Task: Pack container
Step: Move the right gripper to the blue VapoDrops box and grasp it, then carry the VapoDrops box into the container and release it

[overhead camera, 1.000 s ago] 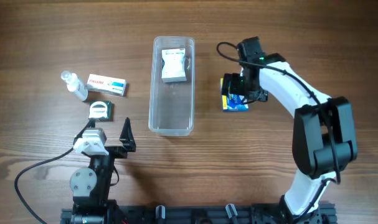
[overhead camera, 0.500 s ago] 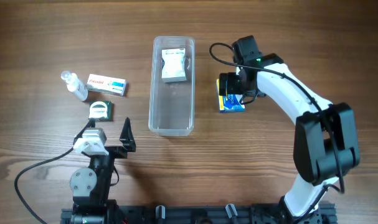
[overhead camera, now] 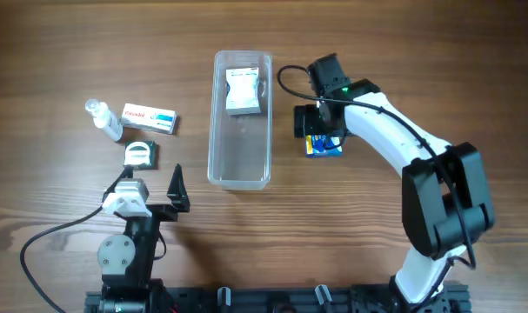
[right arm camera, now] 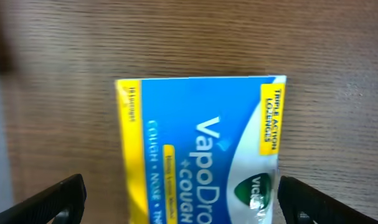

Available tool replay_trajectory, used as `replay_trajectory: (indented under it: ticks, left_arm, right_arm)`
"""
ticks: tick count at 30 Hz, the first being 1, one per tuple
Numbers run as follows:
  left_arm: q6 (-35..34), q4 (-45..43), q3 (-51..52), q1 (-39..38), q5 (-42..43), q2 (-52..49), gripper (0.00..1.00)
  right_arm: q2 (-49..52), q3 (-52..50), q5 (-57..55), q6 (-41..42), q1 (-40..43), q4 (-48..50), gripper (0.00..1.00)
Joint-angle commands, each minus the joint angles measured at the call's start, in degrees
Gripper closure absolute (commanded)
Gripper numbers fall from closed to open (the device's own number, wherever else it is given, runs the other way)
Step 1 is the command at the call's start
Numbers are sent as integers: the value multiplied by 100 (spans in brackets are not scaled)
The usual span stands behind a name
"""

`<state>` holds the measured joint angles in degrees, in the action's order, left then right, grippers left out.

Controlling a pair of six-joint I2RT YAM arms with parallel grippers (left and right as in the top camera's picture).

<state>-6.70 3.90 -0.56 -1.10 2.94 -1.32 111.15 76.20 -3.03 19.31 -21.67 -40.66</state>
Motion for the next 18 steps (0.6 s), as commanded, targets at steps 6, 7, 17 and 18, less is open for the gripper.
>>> replay_trajectory:
  ticks: [6, 7, 17, 18]
  left_arm:
    - [-13, 26, 24, 37, 46, 2, 0]
    - [-13, 26, 24, 37, 46, 2, 0]
    - [-13, 26, 24, 37, 46, 2, 0]
    - [-13, 26, 24, 37, 46, 2, 0]
  right_arm:
    - [302, -76, -251, 188, -7, 129, 0]
    - [380, -76, -249, 188, -7, 136, 0]
    - [282, 46, -289, 321, -2, 74, 23]
    - [168, 111, -330, 317, -2, 0, 24]
